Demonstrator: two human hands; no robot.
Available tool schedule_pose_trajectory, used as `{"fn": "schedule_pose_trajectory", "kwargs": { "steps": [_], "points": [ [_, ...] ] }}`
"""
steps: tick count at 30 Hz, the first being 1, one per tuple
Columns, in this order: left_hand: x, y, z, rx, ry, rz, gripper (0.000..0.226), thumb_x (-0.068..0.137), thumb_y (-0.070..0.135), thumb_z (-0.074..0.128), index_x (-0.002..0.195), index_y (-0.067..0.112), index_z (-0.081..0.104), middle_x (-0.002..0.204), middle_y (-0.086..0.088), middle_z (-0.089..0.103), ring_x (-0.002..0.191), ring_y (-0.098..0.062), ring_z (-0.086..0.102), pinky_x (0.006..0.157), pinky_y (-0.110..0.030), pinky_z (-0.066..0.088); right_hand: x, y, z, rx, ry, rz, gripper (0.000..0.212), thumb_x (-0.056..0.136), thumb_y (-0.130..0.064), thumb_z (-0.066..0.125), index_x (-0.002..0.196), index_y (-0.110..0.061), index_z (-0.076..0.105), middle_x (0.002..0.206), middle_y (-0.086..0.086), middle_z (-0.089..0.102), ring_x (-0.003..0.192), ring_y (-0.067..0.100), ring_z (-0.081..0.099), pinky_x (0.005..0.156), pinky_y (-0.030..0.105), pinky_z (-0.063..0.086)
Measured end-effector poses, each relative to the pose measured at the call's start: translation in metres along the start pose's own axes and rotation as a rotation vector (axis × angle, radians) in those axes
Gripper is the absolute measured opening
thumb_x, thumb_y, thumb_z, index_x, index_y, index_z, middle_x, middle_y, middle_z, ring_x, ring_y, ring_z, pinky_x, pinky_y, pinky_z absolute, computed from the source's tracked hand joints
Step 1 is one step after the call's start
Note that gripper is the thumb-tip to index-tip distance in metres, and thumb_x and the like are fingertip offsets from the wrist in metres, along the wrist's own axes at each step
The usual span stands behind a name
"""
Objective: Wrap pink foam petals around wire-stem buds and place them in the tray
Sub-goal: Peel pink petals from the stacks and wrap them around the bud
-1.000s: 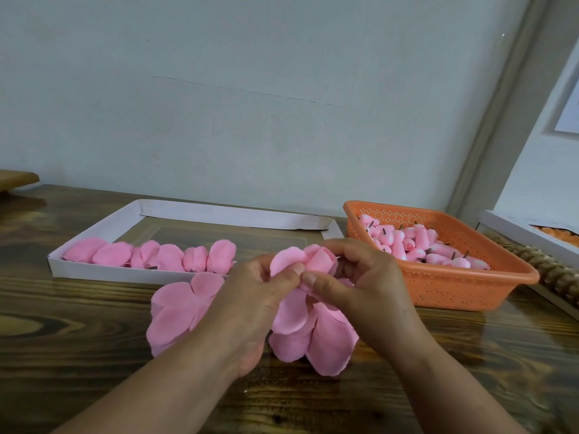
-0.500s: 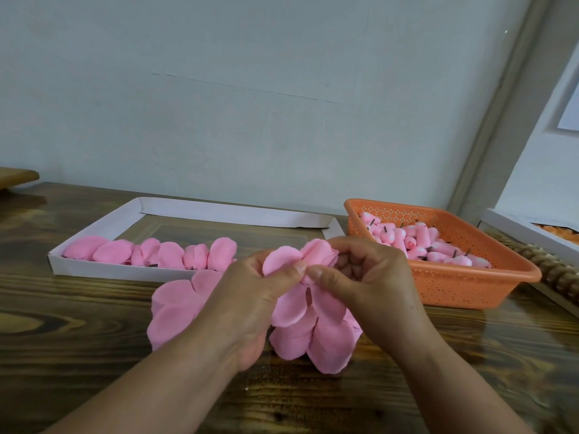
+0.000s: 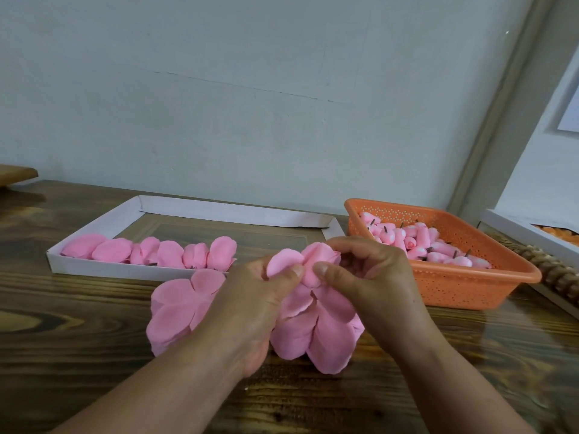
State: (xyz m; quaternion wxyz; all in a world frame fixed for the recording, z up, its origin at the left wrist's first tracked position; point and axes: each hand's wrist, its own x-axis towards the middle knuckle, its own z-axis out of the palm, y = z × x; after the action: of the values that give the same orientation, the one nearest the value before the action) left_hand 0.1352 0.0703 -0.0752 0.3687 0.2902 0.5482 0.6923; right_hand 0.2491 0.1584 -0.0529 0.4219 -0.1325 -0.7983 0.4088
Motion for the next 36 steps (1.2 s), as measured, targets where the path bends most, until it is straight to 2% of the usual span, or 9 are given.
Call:
{"fn": "schedule_pose_trajectory", "kwargs": {
  "steps": [3,9,12,16,20,24,28,31,36],
  "points": [
    [0.002,0.000,-0.001,0.010,0.158,-0.031,0.025,0.092,0.018,0.059,0.071,0.019,0.071,0.064,0.003,0.070,0.084,-0.026,0.068,0.088,-0.049,0.053,0.000,0.004,0.002,-0.009,0.008,0.051,0.027,0.077,0.002,0.071,0.078,-0.024,0.069,0.058,-0.017,0.061,0.053,-0.003,0.053,0.052,0.009,0.040],
    [0.004,0.011,-0.003,-0.164,0.154,-0.132,0.013,0.092,0.005,0.055,0.101,-0.002,0.061,0.090,-0.020,0.073,0.067,-0.026,0.073,0.053,-0.032,0.059,0.001,0.002,0.000,-0.129,-0.168,-0.035,0.020,0.077,0.006,0.069,0.082,-0.013,0.067,0.081,0.000,0.059,0.070,0.012,0.054,0.064,0.019,0.045],
    [0.002,0.011,-0.003,-0.054,0.113,-0.097,0.012,0.091,0.008,0.058,0.097,0.001,0.065,0.089,-0.016,0.074,0.073,-0.024,0.073,0.061,-0.034,0.060,0.001,0.000,-0.002,-0.197,-0.229,-0.091,0.017,0.078,0.006,0.068,0.084,-0.010,0.069,0.082,-0.003,0.059,0.074,0.009,0.053,0.067,0.016,0.042],
    [-0.002,0.008,-0.002,0.225,0.030,-0.017,0.032,0.097,0.030,0.049,0.082,0.018,0.075,0.083,-0.004,0.075,0.090,-0.022,0.070,0.089,-0.047,0.054,0.001,-0.002,0.001,-0.307,-0.248,-0.171,0.015,0.080,0.000,0.067,0.088,-0.011,0.073,0.086,-0.005,0.060,0.080,0.006,0.055,0.069,0.011,0.040],
    [-0.005,0.006,-0.001,0.280,-0.033,0.017,0.039,0.099,0.041,0.040,0.083,0.031,0.074,0.087,0.004,0.075,0.096,-0.015,0.067,0.096,-0.045,0.049,-0.001,-0.003,0.002,-0.331,-0.218,-0.137,0.019,0.080,0.002,0.068,0.085,-0.015,0.073,0.083,-0.010,0.057,0.080,0.001,0.054,0.069,0.011,0.041],
    [-0.007,0.006,0.001,0.290,-0.096,0.031,0.046,0.086,0.065,0.036,0.082,0.038,0.074,0.087,0.011,0.074,0.095,-0.009,0.066,0.091,-0.036,0.050,-0.001,-0.004,0.002,-0.295,-0.125,-0.004,0.023,0.078,-0.002,0.070,0.082,-0.024,0.066,0.078,-0.008,0.056,0.072,0.006,0.052,0.065,0.014,0.043],
    [-0.009,0.008,0.000,0.253,-0.220,0.050,0.067,0.070,0.075,0.030,0.090,0.029,0.076,0.095,0.001,0.075,0.100,-0.014,0.068,0.096,-0.041,0.049,-0.001,-0.005,0.002,-0.289,-0.166,0.064,0.033,0.080,-0.004,0.069,0.106,-0.024,0.065,0.084,-0.010,0.056,0.074,0.000,0.052,0.068,0.011,0.042],
    [-0.007,0.007,-0.001,0.259,-0.223,0.038,0.079,0.066,0.079,0.029,0.091,0.021,0.077,0.095,-0.005,0.075,0.099,-0.018,0.069,0.095,-0.043,0.050,-0.001,-0.006,0.001,-0.296,-0.182,0.047,0.023,0.079,-0.005,0.070,0.090,-0.025,0.068,0.085,-0.009,0.059,0.077,0.001,0.053,0.069,0.011,0.042],
    [-0.004,0.011,-0.004,0.142,-0.173,-0.016,0.057,0.094,0.054,0.033,0.096,0.015,0.074,0.094,-0.009,0.075,0.090,-0.018,0.072,0.080,-0.037,0.058,0.000,-0.004,0.000,-0.300,-0.149,0.029,0.022,0.078,-0.006,0.071,0.077,-0.026,0.062,0.081,-0.007,0.056,0.074,0.002,0.051,0.067,0.013,0.040]
  ]
}}
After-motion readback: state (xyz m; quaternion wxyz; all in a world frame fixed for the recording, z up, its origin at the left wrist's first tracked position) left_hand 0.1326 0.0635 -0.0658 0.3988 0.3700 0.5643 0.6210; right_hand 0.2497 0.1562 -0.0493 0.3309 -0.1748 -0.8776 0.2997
